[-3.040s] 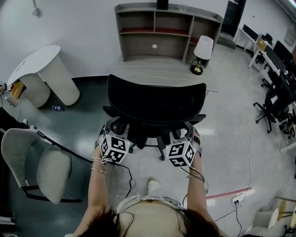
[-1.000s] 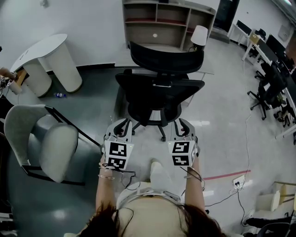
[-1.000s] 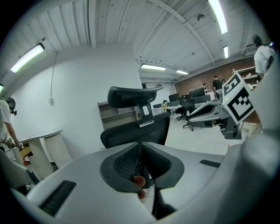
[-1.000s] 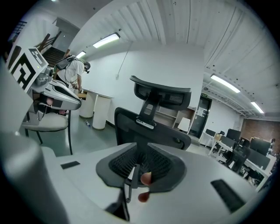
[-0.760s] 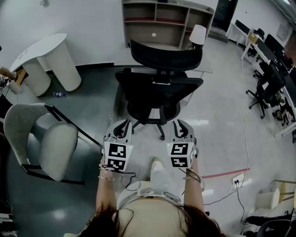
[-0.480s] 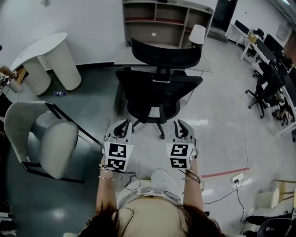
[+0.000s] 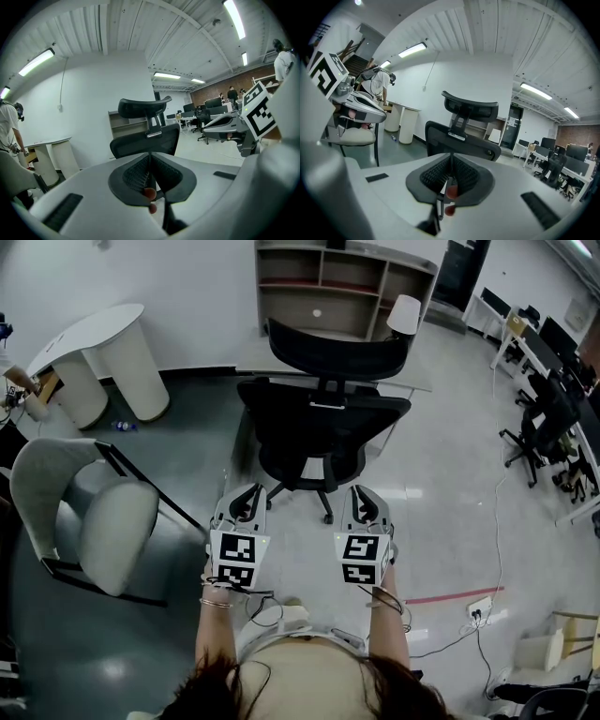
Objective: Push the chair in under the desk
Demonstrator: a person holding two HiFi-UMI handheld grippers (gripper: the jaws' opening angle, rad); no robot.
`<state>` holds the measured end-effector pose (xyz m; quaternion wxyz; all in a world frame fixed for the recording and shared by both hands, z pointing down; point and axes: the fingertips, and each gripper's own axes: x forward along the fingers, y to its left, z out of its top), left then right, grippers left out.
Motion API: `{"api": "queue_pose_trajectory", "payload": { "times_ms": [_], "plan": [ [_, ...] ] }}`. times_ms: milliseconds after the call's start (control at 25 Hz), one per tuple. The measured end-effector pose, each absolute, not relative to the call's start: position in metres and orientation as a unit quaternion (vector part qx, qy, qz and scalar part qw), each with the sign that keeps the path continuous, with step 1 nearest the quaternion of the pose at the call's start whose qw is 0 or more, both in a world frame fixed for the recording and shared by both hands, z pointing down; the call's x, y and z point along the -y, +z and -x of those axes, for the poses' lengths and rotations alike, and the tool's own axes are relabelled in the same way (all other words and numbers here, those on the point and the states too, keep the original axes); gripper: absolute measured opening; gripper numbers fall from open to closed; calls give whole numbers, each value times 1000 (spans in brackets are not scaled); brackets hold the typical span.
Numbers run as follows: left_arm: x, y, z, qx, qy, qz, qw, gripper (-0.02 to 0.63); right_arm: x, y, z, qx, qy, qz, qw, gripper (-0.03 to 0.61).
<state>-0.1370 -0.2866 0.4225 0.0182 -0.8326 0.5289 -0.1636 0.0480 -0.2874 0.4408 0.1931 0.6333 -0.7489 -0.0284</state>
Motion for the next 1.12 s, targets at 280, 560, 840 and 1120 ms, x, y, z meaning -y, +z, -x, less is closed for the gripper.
{"api": "queue_pose_trajectory", "payload": {
  "times_ms": [280,560,840,1120],
  "plan": [
    [268,415,119,-535,-156,830,17,21,269,435,-62,759,-24,-622,193,29],
    [246,412,98,-537,-154,829,14,20,250,420,-75,770,-33,-613,175,25],
    [228,407,86,-540,-156,827,14,20,235,415,-83,778,-30,-604,169,23],
    [213,406,82,-545,-158,823,16,20,222,414,-83,782,-34,-598,173,23]
  ]
}}
